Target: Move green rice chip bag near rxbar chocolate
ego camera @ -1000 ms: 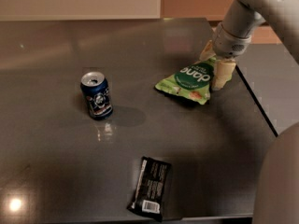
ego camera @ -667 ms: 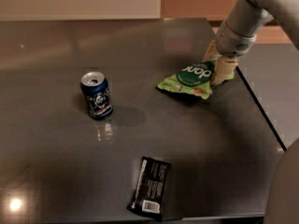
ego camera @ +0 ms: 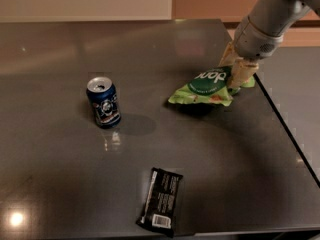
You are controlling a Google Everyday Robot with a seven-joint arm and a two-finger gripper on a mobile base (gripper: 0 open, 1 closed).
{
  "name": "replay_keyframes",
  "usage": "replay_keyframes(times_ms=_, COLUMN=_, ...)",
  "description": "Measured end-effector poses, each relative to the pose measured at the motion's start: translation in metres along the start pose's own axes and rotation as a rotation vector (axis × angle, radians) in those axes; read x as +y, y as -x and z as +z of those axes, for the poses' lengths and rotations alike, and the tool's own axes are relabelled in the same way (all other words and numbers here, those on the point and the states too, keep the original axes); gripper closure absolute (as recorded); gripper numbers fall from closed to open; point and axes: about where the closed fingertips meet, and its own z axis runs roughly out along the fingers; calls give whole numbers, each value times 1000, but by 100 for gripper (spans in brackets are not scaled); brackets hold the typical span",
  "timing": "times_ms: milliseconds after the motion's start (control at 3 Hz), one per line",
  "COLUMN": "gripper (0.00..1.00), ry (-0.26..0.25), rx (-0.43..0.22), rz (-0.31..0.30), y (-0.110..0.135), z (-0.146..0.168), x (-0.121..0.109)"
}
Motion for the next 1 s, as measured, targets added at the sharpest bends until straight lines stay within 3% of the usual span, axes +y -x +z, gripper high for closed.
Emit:
replay_keyframes(times_ms=667, gripper=100, ry=-44, rx=-47, rz=-60, y=38, z=-42, x=69)
replay_keyframes(times_ms=1000, gripper=100, ry=-59, rx=-65, rz=-75, y=54, z=-46, x=97)
